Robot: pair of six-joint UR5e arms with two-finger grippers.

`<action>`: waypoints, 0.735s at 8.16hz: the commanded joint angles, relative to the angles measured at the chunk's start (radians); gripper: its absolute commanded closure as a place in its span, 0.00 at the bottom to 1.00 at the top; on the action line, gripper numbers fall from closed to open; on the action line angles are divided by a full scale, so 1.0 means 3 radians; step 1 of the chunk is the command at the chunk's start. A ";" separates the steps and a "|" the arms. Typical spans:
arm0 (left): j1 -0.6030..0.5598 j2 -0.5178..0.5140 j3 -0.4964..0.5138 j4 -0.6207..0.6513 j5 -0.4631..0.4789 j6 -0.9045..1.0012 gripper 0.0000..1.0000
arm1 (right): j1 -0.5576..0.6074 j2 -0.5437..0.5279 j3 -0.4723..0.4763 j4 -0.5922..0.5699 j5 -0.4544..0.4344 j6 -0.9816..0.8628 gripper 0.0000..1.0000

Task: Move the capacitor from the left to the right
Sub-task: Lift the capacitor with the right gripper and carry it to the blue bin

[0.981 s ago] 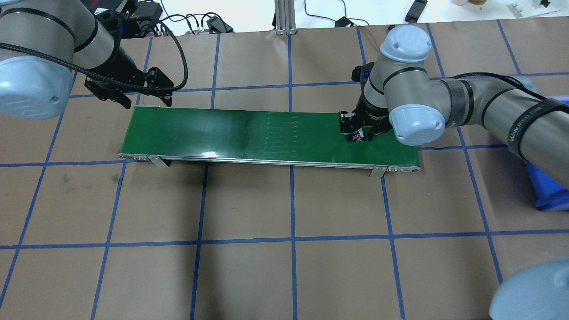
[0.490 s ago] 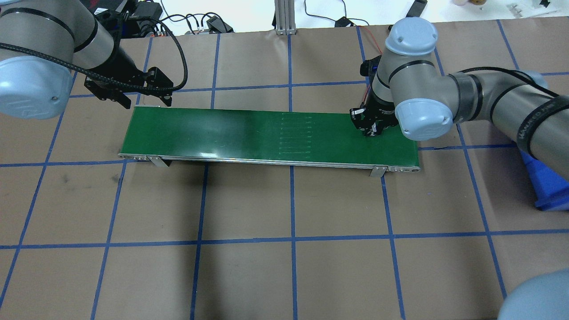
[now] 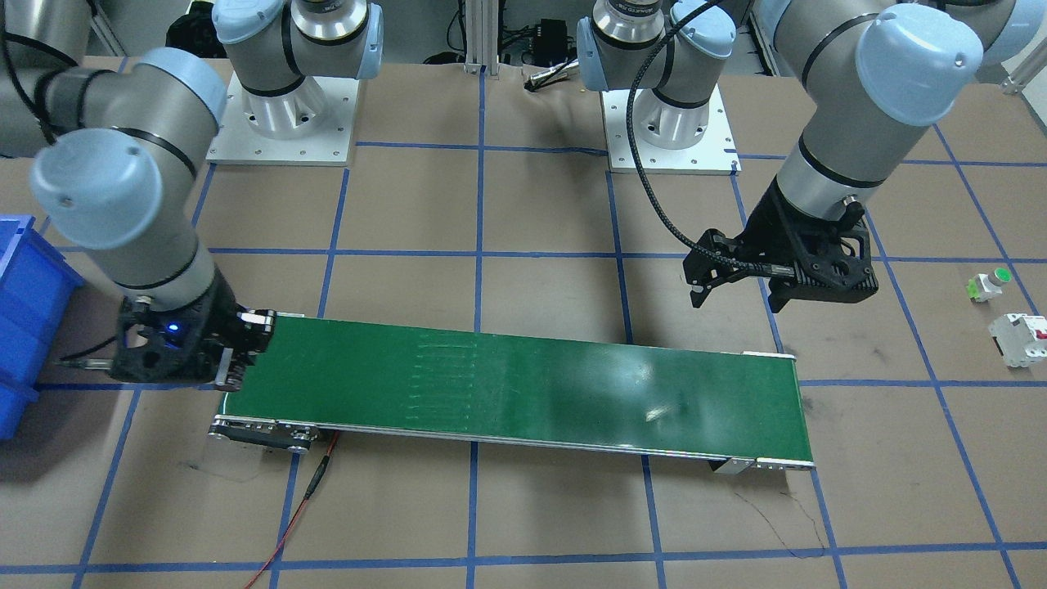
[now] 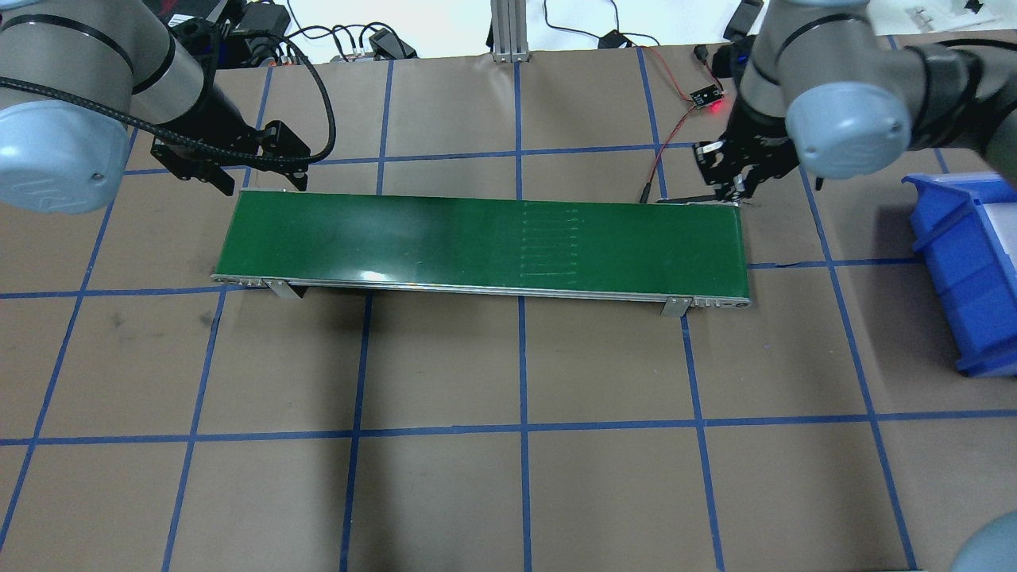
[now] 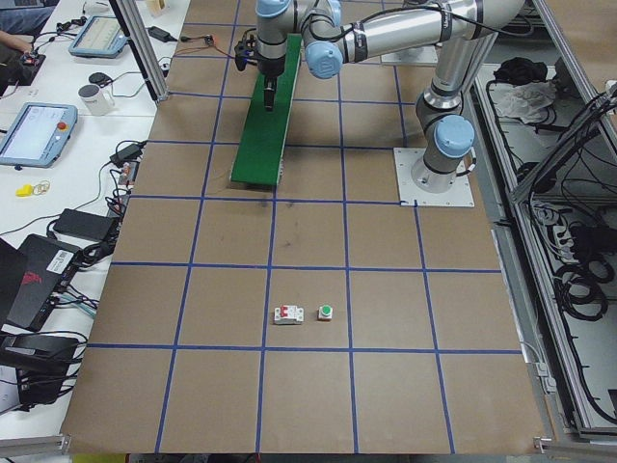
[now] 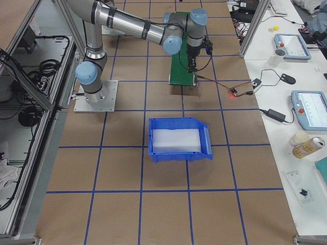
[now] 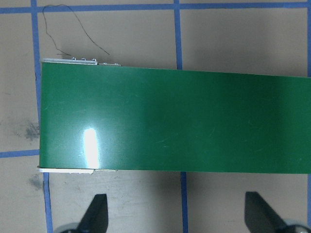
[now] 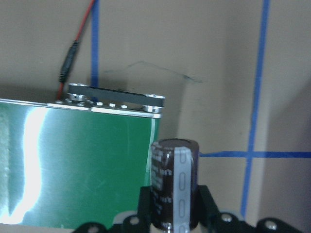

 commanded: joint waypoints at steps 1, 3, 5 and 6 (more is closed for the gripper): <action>0.0000 0.0008 -0.0005 -0.0003 0.0000 0.0003 0.00 | -0.0960 -0.0133 -0.0100 0.0139 -0.0017 -0.1487 1.00; 0.0000 0.0008 0.0000 -0.0003 0.0000 0.0013 0.00 | -0.1661 -0.0083 -0.0196 -0.0034 -0.0002 -0.2607 1.00; 0.0005 -0.0013 0.0000 0.0028 -0.0005 0.0013 0.00 | -0.2031 0.0166 -0.0172 -0.0167 -0.0007 -0.3057 1.00; 0.0005 0.0002 0.0020 -0.0008 -0.0005 0.0008 0.00 | -0.2108 0.0457 -0.0151 -0.0381 -0.0002 -0.3139 1.00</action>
